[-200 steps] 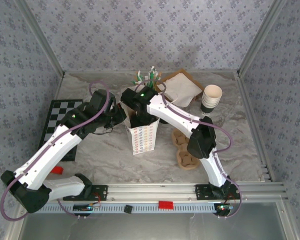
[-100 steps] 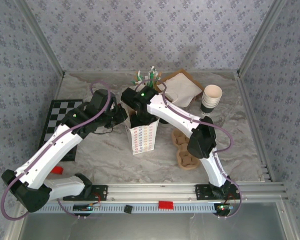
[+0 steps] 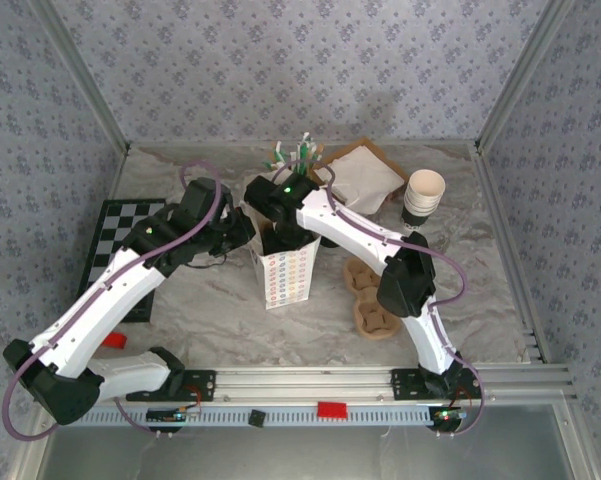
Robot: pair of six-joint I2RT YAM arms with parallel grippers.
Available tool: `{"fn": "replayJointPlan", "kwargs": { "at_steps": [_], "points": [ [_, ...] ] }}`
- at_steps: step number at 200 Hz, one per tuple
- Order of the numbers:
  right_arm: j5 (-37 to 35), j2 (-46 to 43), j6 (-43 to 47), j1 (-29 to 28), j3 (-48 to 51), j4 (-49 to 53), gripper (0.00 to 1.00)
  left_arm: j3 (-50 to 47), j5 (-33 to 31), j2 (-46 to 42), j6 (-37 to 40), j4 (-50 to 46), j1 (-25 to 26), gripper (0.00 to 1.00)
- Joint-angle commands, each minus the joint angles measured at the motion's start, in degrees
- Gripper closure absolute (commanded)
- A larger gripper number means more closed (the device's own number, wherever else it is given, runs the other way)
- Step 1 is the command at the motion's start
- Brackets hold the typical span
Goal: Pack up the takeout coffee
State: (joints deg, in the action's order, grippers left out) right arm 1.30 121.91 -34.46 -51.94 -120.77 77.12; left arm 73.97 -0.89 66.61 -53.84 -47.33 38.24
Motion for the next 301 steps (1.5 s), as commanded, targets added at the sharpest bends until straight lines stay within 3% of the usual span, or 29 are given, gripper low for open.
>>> {"fn": "replayJointPlan", "kwargs": {
  "at_steps": [1, 178, 197, 301],
  "points": [
    [3.7, 3.8, 0.5, -0.5, 3.0, -4.9, 0.45, 1.1, 0.5, 0.5, 0.6, -1.1, -0.2, 0.89],
    [6.8, 2.2, 1.1, -0.3, 3.8, -7.0, 0.44, 1.3, 0.2, 1.1, 1.3, -2.9, -0.8, 0.85],
    [5.5, 3.4, 1.0, -0.4, 3.1, -7.1, 0.44, 0.9, 0.6, 1.1, 1.1, -2.6, -0.7, 0.90],
    [5.6, 8.1, 1.3, -1.9, 4.2, -9.3, 0.43, 0.3, 1.3, 0.8, 0.9, -1.6, -0.9, 0.88]
  ]
}}
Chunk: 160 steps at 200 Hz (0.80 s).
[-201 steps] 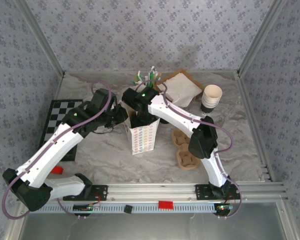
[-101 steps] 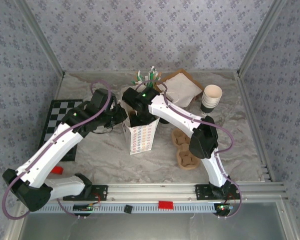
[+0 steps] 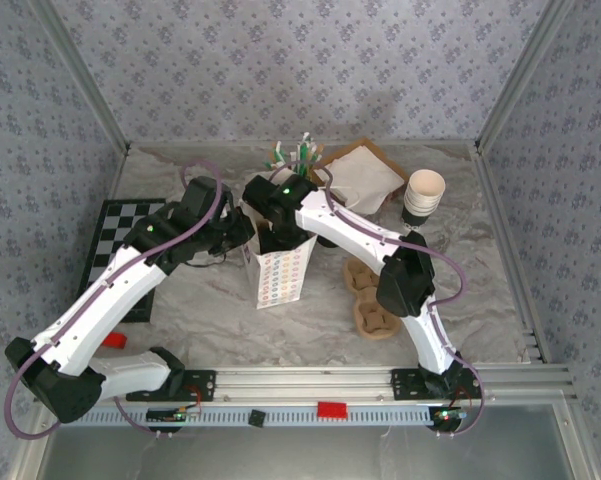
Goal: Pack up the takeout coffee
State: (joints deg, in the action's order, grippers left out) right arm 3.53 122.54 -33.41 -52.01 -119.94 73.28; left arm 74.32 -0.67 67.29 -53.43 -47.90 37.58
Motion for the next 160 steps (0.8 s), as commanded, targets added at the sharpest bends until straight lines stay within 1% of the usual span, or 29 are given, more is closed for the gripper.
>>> {"fn": "replayJointPlan", "kwargs": {
  "at_steps": [1, 47, 79, 96, 121, 135, 147, 160],
  "points": [
    [3.4, 7.5, 0.2, -1.9, 3.4, -5.5, 0.43, 0.0, 1.1, 0.2, 0.5, -1.1, -0.3, 0.88],
    [3.3, 9.4, 0.1, -2.2, 3.8, -5.3, 0.43, -0.6, 1.2, -0.2, 0.3, -1.0, -0.6, 0.87],
    [2.2, 8.9, 0.1, -2.1, 3.6, -3.7, 0.41, -0.7, 1.2, -0.5, 0.3, -1.1, -0.8, 0.86],
    [1.2, 8.5, 0.1, -2.0, 5.2, -4.3, 0.40, -0.8, 1.1, -0.7, 0.3, -1.1, -0.9, 0.83],
    [1.9, 9.4, -0.2, -2.1, 7.7, -6.7, 0.40, -0.8, 1.3, -0.7, 0.2, -1.2, -0.9, 0.82],
    [1.8, 9.8, -0.2, -2.3, 7.6, -6.7, 0.39, -0.6, 1.4, -1.0, -0.1, -1.2, -0.9, 0.79],
    [2.0, 9.9, -0.2, -2.4, 6.9, -6.3, 0.39, -0.4, 2.0, -1.3, -0.2, -0.7, -1.1, 0.75],
    [0.9, 10.1, -0.2, -2.3, 4.9, -4.8, 0.38, 0.1, 2.7, -1.5, -0.2, -0.5, -1.4, 0.74]
  ]
}}
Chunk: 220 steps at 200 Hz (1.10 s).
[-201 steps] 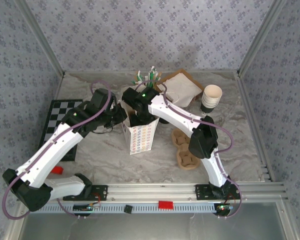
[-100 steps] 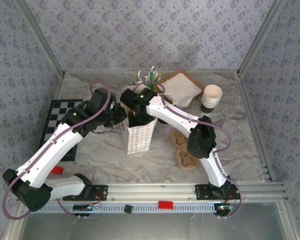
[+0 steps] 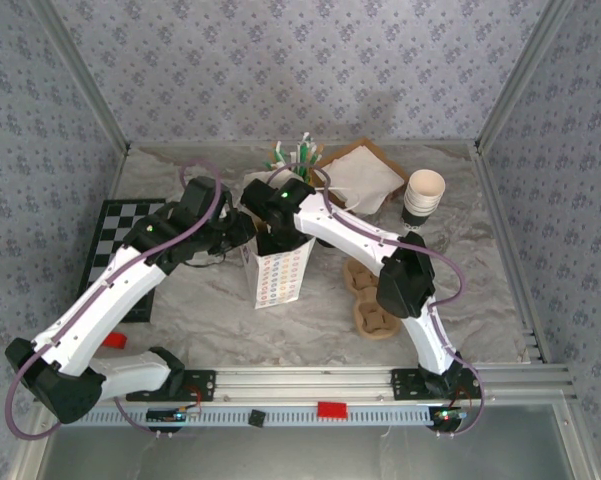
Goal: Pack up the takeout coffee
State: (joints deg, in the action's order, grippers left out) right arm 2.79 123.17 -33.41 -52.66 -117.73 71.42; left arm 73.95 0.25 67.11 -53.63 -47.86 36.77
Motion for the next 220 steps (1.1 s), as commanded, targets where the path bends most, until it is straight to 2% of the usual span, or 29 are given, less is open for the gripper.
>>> {"fn": "replayJointPlan", "kwargs": {
  "at_steps": [1, 37, 50, 81, 123, 220],
  "points": [
    [1.4, 9.5, -0.2, -1.7, 2.5, -2.7, 0.38, 0.5, 1.8, -1.4, 0.0, -0.6, -0.6, 0.74],
    [-0.9, 9.7, 0.0, -1.8, -3.1, 2.2, 0.33, 0.8, 2.1, -1.3, 0.4, -0.7, -1.0, 0.75],
    [-1.3, 9.5, 0.0, -1.7, -4.4, 3.3, 0.31, 0.4, 2.1, -1.3, 0.4, -1.0, -1.3, 0.82],
    [-2.4, 9.4, 0.0, -1.8, -8.0, 6.0, 0.25, -0.6, 2.4, -1.5, 0.3, -0.7, -1.8, 0.92],
    [-3.4, 9.4, -0.1, -1.8, -12.3, 9.2, 0.18, -1.2, 2.5, -1.5, 0.4, -0.8, -2.4, 0.98],
    [-4.7, 8.2, -0.4, -1.7, -14.0, 11.1, 0.06, -1.3, 2.6, -1.4, 0.3, -0.8, -2.6, 1.00]
  ]
}}
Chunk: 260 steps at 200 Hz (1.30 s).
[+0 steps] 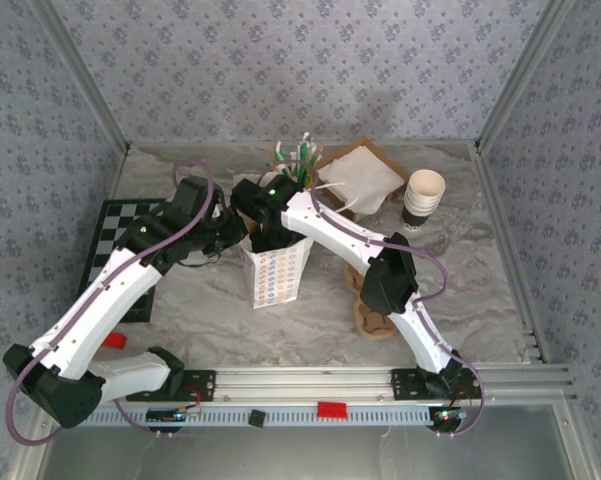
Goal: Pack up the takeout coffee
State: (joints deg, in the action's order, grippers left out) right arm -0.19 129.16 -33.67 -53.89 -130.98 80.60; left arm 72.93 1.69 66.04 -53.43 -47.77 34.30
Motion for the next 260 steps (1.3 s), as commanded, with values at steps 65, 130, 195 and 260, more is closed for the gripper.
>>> {"fn": "replayJointPlan", "kwargs": {
  "at_steps": [65, 130, 195, 260],
  "points": [
    [-2.3, 1.8, -0.2, -0.6, -1.4, 2.8, 0.00, -0.4, 1.0, -0.2, 0.0, -1.0, -0.1, 1.00],
    [-2.5, 1.0, -0.4, -0.6, -1.7, 3.6, 0.00, -0.5, 0.7, -0.1, -0.2, -1.2, -0.1, 1.00],
    [-2.8, -0.2, -0.7, -0.6, -1.6, 4.1, 0.00, -0.4, 0.4, 0.1, -0.3, -1.4, -0.2, 1.00],
    [-2.9, -1.3, -1.0, -0.6, -1.5, 4.2, 0.00, -0.4, 0.2, 0.4, -0.2, -1.6, -0.2, 1.00]
  ]
}}
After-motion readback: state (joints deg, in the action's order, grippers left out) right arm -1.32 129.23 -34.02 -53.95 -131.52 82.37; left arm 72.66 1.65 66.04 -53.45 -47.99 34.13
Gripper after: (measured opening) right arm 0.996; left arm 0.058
